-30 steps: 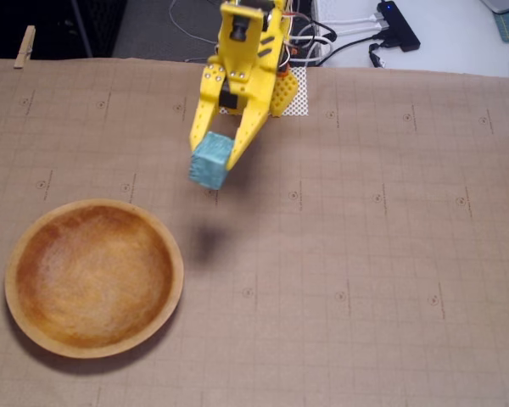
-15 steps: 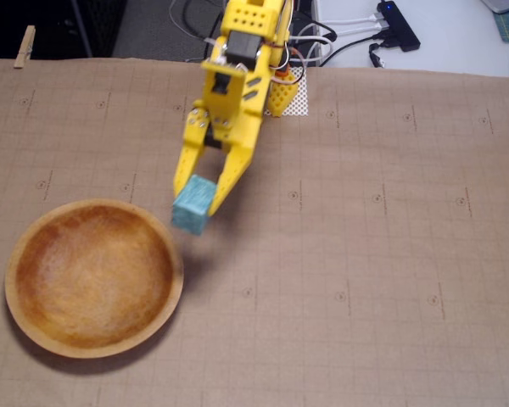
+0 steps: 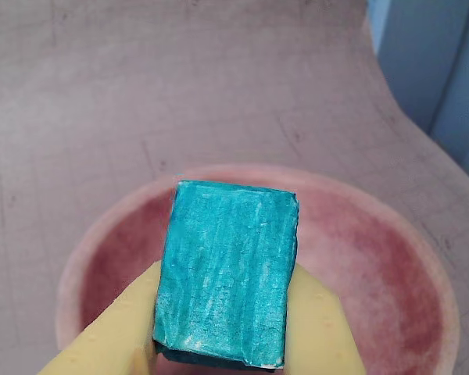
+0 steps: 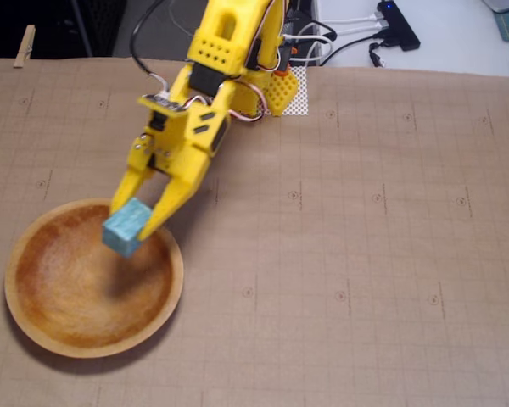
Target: Grasp a blue block and put it in the bowl.
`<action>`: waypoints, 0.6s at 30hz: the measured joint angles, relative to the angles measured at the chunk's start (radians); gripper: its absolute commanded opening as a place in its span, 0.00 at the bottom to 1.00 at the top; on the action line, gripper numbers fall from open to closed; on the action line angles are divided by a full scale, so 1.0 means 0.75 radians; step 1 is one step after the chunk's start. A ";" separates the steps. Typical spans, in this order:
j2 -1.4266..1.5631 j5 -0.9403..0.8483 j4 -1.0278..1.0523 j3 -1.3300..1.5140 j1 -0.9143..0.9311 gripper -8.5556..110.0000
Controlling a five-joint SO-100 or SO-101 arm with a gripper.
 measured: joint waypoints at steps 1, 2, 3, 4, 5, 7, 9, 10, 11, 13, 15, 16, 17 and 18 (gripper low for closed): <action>-0.039 0.000 -0.008 -0.020 0.010 0.05; -0.086 0.000 -0.022 -0.041 0.025 0.05; -0.106 0.000 -0.031 -0.051 0.031 0.05; -0.137 0.000 -0.043 -0.065 0.037 0.05; -0.186 0.000 -0.067 -0.086 0.037 0.05; -0.233 0.000 -0.094 -0.102 0.033 0.05; -0.292 0.000 -0.125 -0.121 0.027 0.05; -0.317 0.000 -0.139 -0.129 0.027 0.05; -0.335 0.000 -0.151 -0.137 0.027 0.05; -0.372 0.000 -0.170 -0.151 0.027 0.05; -0.399 0.000 -0.172 -0.166 0.027 0.05; -0.411 0.000 -0.172 -0.176 0.027 0.05; -0.425 0.000 -0.172 -0.186 0.027 0.05; -0.434 0.000 -0.172 -0.198 0.027 0.05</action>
